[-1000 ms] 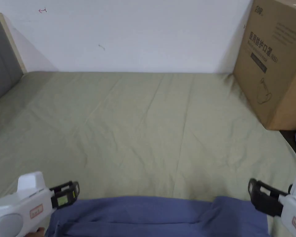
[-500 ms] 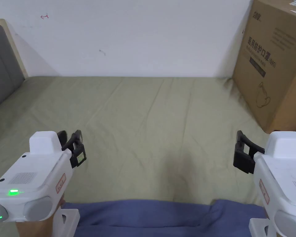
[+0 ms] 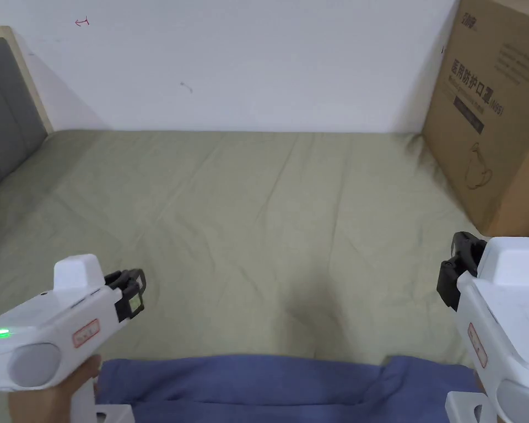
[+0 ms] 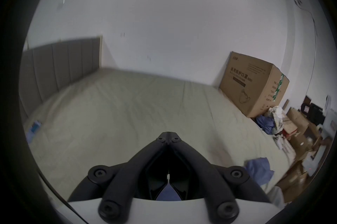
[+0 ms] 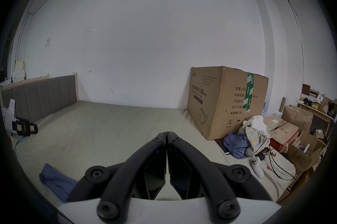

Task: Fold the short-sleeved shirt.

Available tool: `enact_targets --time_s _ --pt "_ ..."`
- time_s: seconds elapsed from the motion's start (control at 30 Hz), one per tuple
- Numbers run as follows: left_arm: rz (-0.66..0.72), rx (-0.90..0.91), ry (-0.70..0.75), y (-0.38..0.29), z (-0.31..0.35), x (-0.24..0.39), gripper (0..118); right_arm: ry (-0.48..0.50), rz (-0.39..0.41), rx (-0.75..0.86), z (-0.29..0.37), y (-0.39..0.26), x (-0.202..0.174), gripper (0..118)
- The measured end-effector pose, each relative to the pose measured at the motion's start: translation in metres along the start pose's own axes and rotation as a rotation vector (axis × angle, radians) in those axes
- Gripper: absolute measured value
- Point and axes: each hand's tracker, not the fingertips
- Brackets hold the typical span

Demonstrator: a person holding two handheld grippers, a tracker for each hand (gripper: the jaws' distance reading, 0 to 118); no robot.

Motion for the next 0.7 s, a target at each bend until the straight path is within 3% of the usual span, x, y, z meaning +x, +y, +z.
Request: enact_targets --time_s 0.1,0.4,0.47,0.5,0.53,0.57,0.6,0.7 --pt "0.116 -0.102 -0.09 -0.006 -0.008 -0.044 0 0.004 0.006 -0.016 -0.005 -0.002 0.0 0" --pt "0.224 -0.388 -0.14 -0.04 -0.026 -0.133 0 0.017 0.033 -0.063 -0.018 -0.008 -0.011 0" --pt "0.307 -0.44 -0.15 -0.047 -0.031 -0.147 14 0.018 0.039 -0.073 -0.021 -0.01 -0.013 0" --pt "0.348 -0.461 -0.157 -0.051 -0.035 -0.155 30 0.019 0.04 -0.079 -0.023 -0.011 -0.014 0" --pt "0.371 -0.474 -0.154 -0.055 -0.038 -0.16 64 0.022 0.041 -0.085 -0.024 -0.012 -0.015 0" --pt "0.367 -0.473 -0.134 -0.058 -0.04 -0.162 80 0.024 0.043 -0.091 -0.026 -0.014 -0.016 0" --pt "0.362 -0.474 -0.097 -0.06 -0.042 -0.162 88 0.025 0.045 -0.097 -0.027 -0.016 -0.018 0" --pt "0.335 -0.478 -0.108 -0.067 -0.048 -0.166 91 0.025 0.05 -0.12 -0.03 -0.021 -0.02 0"
